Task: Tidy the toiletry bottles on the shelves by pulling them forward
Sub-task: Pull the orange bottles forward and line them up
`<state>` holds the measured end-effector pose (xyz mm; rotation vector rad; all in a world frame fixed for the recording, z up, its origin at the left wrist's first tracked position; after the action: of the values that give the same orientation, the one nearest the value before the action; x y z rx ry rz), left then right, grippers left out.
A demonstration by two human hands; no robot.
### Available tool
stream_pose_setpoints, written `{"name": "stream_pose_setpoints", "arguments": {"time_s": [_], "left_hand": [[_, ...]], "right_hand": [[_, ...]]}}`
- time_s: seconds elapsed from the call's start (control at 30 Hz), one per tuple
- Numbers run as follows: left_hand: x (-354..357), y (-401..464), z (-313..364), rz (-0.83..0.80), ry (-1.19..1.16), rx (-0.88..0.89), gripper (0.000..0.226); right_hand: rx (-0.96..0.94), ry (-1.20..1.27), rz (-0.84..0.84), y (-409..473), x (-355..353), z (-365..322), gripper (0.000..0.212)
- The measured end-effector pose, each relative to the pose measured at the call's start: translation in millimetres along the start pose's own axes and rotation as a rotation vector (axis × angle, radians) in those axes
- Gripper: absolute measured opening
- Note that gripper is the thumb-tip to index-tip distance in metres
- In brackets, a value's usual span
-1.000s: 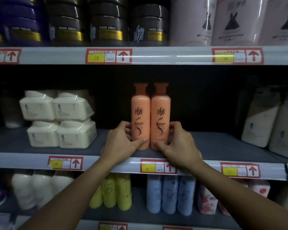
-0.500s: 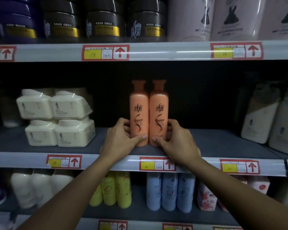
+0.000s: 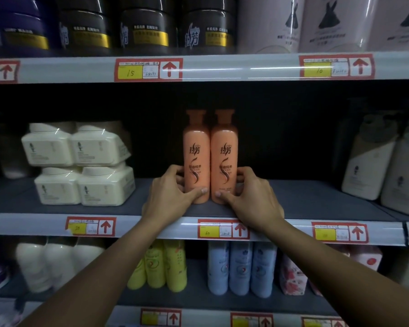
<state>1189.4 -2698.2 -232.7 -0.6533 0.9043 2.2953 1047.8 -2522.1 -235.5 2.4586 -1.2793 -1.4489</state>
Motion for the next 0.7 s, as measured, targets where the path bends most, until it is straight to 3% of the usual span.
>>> {"name": "stream_pose_setpoints", "arguments": {"time_s": [0.7], "left_hand": [[-3.0,-4.5,6.0,0.008,0.071,0.033,0.084]], "right_hand": [[-0.012,-0.1,0.018,-0.5,-2.0,-2.3,0.07]]}}
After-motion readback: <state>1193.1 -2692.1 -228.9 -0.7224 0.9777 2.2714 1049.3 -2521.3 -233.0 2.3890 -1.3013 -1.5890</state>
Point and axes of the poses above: each hand's wrist, its own y-axis towards the middle knuckle, its own x-axis out of the palm, z = x × y, the point moved 7 cm from there along y, towards the middle knuckle, and after that the axes turned 11 degrees about -z, right-handed, at the moved point
